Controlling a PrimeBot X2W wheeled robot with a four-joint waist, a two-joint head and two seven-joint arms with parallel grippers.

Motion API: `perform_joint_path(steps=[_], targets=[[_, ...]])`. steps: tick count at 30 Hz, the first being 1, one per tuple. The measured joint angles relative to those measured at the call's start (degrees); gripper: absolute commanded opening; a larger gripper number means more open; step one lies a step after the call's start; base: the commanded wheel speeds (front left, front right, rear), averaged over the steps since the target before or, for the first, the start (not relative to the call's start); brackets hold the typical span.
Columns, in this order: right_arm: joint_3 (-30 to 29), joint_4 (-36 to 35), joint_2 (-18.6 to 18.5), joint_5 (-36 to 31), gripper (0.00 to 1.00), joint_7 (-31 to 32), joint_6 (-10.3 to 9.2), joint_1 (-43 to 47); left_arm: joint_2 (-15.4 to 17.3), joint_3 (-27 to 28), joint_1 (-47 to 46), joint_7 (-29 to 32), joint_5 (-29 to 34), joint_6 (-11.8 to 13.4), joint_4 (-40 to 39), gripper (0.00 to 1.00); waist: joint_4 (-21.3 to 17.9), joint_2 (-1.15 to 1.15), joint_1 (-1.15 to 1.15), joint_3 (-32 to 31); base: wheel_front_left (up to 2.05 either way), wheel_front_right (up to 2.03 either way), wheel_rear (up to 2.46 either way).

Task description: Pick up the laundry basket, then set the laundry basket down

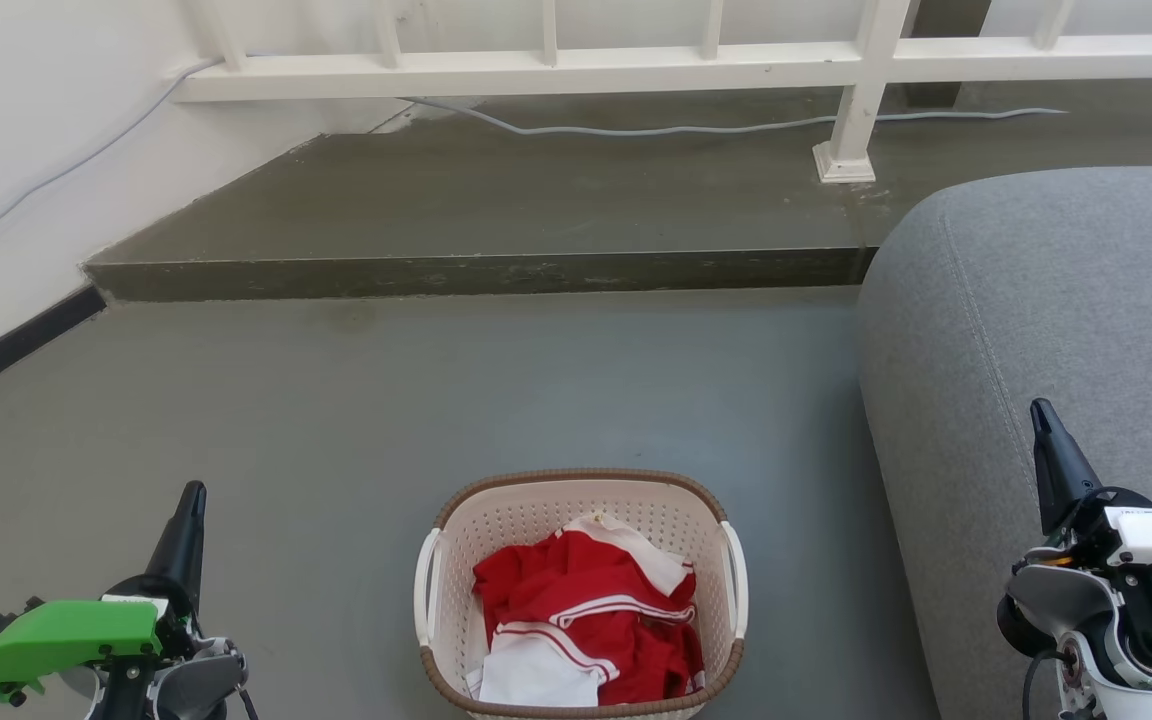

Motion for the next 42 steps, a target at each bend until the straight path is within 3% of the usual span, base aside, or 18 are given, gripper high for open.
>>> perform_joint_path(steps=[42], targets=[[-0.01, 0.0, 0.0, 0.0, 0.0, 0.0, 0.0, 0.0, 0.0, 0.0, 0.0, 0.0, 0.0, 0.0, 0.0, 0.0, 0.0, 0.0, 0.0, 0.0, 0.0, 0.0, 0.0]])
